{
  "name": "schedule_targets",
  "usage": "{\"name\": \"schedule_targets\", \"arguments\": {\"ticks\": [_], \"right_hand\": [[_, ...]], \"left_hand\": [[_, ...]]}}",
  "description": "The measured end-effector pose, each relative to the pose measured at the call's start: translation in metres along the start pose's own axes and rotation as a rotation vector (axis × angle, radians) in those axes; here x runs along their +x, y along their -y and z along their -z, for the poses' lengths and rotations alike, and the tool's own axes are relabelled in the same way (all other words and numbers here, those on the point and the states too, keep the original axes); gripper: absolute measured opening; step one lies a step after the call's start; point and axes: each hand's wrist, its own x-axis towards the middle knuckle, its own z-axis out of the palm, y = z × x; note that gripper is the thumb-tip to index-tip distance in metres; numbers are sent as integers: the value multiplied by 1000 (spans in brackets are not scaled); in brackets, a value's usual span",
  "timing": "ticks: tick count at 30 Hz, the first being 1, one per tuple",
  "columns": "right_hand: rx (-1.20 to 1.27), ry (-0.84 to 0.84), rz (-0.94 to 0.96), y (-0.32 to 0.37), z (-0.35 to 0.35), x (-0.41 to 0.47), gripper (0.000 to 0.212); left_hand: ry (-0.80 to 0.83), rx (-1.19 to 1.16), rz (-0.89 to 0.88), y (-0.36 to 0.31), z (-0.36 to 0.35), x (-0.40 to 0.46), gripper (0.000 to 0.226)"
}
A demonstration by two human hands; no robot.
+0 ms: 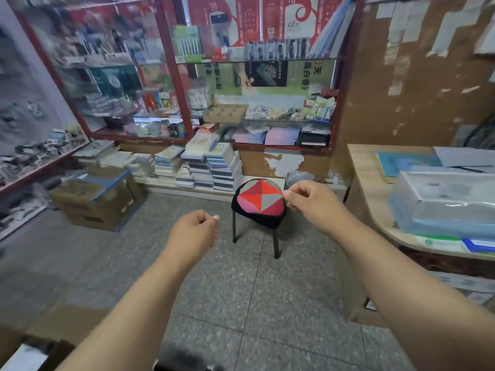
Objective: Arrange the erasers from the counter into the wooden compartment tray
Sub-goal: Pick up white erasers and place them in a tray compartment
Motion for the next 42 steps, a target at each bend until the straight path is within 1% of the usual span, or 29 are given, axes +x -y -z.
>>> {"name": "schedule_targets", "arguments": {"ticks": [5,8,13,16,20,23,27,31,35,38,42], "right_hand": [[-6,77,62,9,-32,119,24],[32,74,103,7,-47,195,26],[63,118,130,18,-64,319,29],[94,152,125,27,-78,375,27],[126,161,112,37,-100,441,25],[154,134,91,38,-119,485,24],[181,68,24,43,-157,543,20],[221,5,-39,63,-210,608,20],[240,-44,-103,93,-254,666,21],[220,-65,-123,105,-275,700,26],[229,-142,-201,102,-288,754,25]], "left_hand": [[-35,36,28,4,6,106,27],[-69,53,43,2,4,177,28],[-129,30,70,-17,9,289,27],[-151,54,76,-25,18,338,26],[-171,5,90,-27,36,398,21],[-158,-3,90,-20,53,443,16],[-146,33,67,1,86,515,21],[-75,68,45,26,133,603,26],[-27,87,40,27,177,699,25],[18,87,16,21,188,760,24],[94,112,-29,18,185,833,25]]}}
